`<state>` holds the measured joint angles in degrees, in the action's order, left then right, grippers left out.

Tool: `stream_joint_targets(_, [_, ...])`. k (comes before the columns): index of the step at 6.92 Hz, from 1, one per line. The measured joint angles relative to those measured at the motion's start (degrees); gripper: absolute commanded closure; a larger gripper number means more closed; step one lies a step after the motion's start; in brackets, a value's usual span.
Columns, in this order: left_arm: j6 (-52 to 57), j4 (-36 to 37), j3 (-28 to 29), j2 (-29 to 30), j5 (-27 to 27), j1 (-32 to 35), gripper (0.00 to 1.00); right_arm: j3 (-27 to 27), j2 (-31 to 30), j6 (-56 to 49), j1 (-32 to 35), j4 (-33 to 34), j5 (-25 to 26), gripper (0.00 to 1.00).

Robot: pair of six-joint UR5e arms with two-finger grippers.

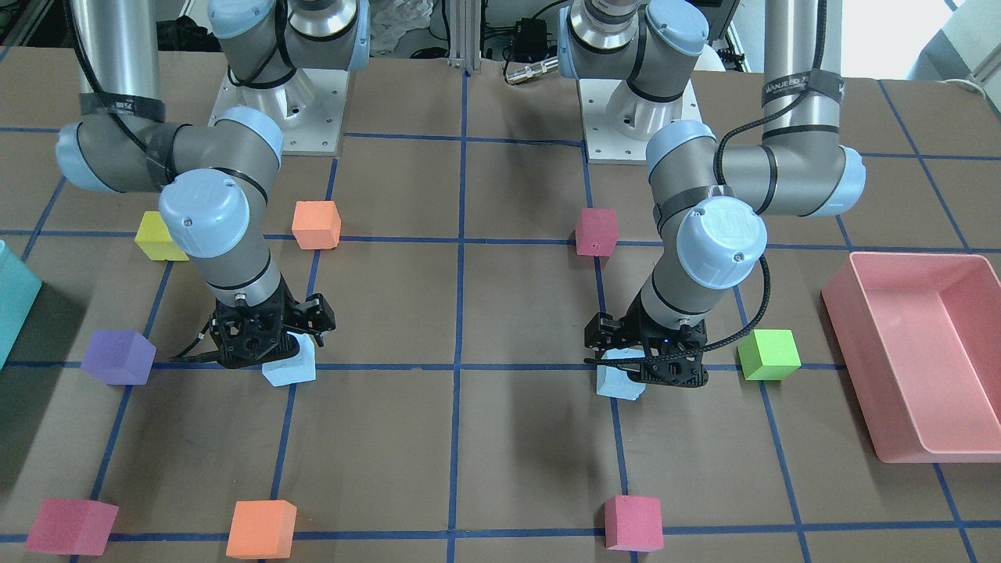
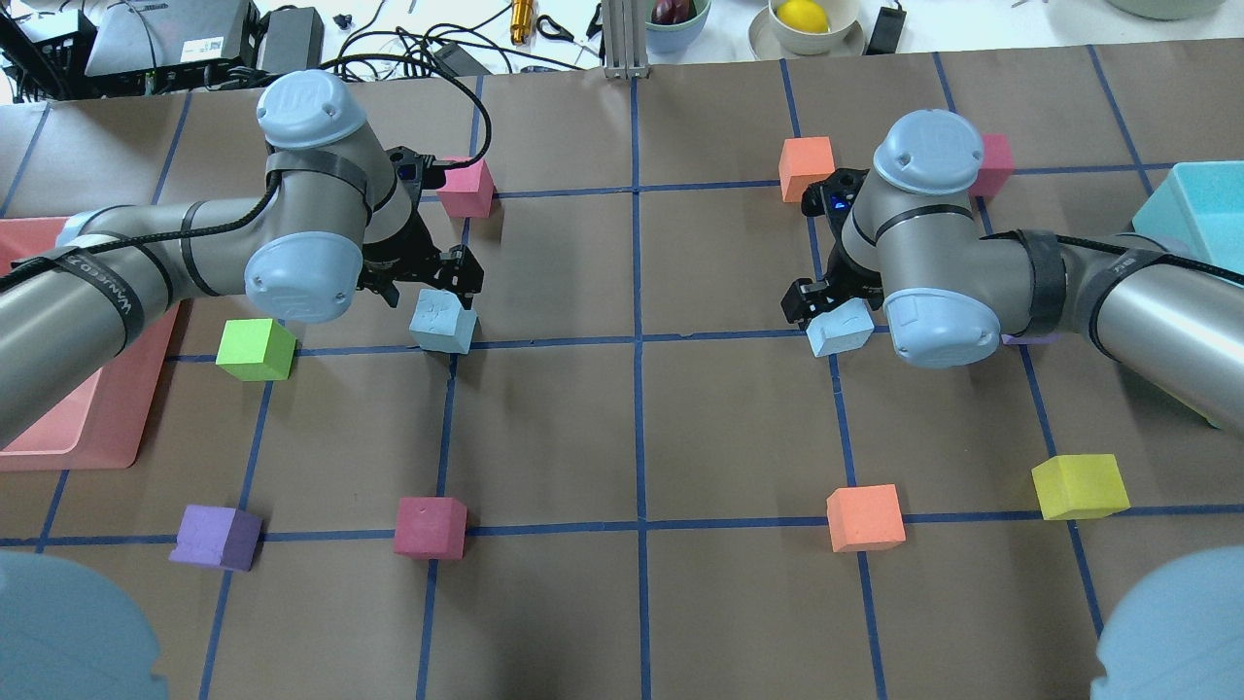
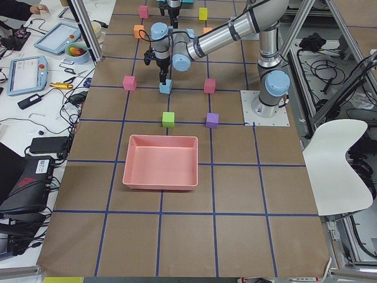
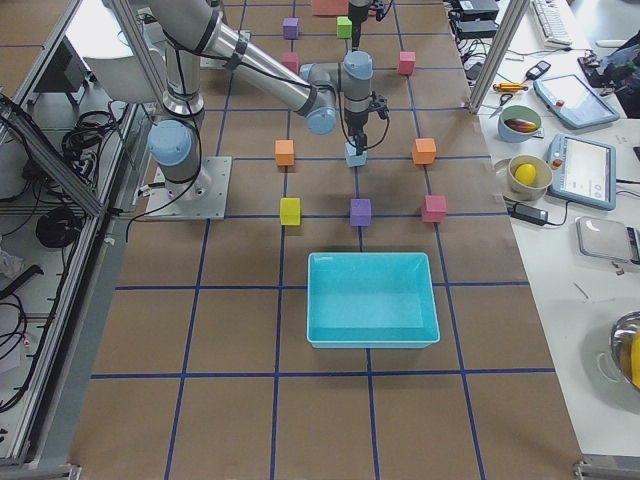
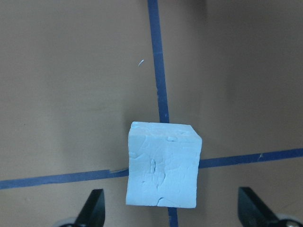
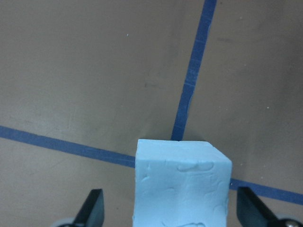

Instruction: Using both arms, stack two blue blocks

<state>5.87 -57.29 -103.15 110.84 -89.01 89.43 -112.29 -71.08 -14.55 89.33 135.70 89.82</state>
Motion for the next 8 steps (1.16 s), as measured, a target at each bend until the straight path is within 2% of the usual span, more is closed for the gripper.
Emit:
stream_joint_targets(1, [0.10,1.16,-0.13,1.02,-0.04,0.02,0.00,-0.07,0.71,-0.03,-0.03,0.74,0.06,0.22])
stream_joint_targets(3, [0.27,3.00,-0.47,2.55,-0.10,0.07,0.00,-0.12,2.17,-0.04,-0.21,2.28,0.18,1.00])
stream_joint_targets(4, [0.37,4.12,-1.32,2.99,-0.11,0.10,0.00,0.12,2.43,0.03,-0.26,2.56,0.64,1.00])
stream_joint_targets(5, [0.44,5.89,-2.16,3.42,-0.11,0.11,0.23,0.45,2.31,0.33,-0.29,2.24,1.45,1.00])
stream_joint_targets(6, [0.40,7.24,-2.52,3.98,-0.11,0.12,0.65,1.11,1.85,1.29,-0.25,0.91,1.86,1.00])
stream_joint_targets(7, [0.48,7.92,-2.58,4.27,-0.09,0.12,1.00,2.05,0.58,4.53,0.15,-2.07,1.73,1.00])
stream_joint_targets(8, [0.60,8.27,-2.51,4.32,0.01,0.08,1.00,2.94,-1.78,10.54,1.83,-6.59,1.36,1.00])
